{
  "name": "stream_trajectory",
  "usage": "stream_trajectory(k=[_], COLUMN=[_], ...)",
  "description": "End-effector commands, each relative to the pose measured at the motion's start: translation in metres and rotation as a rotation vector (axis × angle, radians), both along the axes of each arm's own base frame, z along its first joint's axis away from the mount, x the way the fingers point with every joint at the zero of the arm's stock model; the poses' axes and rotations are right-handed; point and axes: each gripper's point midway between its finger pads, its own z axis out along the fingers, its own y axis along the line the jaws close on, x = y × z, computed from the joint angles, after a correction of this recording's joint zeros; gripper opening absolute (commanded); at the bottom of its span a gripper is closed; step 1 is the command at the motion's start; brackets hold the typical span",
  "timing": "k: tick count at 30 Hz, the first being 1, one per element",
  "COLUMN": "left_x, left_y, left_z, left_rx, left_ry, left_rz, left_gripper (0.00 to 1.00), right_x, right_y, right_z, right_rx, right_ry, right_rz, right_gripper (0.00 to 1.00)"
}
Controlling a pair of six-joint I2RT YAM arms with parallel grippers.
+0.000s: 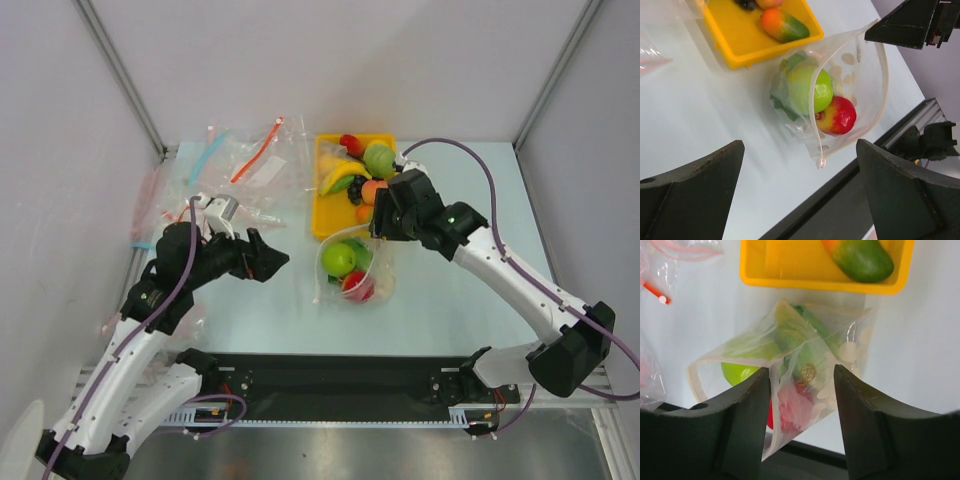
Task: Place the food in the zip-top bag and seal the zipper
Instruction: Adjust the zipper food storage bag at the center of the board.
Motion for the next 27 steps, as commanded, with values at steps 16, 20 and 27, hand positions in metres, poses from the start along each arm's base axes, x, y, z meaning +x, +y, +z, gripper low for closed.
stream_trajectory(k=[16, 20, 27], left_x=[0.007, 0.0, -0.021], left_y=[-0.004, -0.017, -0.027], left_z=[-0.007, -0.016, -0.047], left_rx=[-0.011, -0.063, -0.085], left_ry=[-0.044, 0.007, 0.122], left_rz=[-0.004, -0.07, -0.161], left_gripper=[1.0, 0.97, 0.95], right_x=[-0.041, -0.059, -0.087], right_y=[0.078, 0.091, 0.089], right_z=[0.102, 0.084, 0.078], right_rx=[0.03, 0.038, 0.08], right_ry=[-0.202, -0.132, -0.096], right_rz=[0.583, 0.659, 0.773], right_gripper=[0.6, 0.65, 0.8])
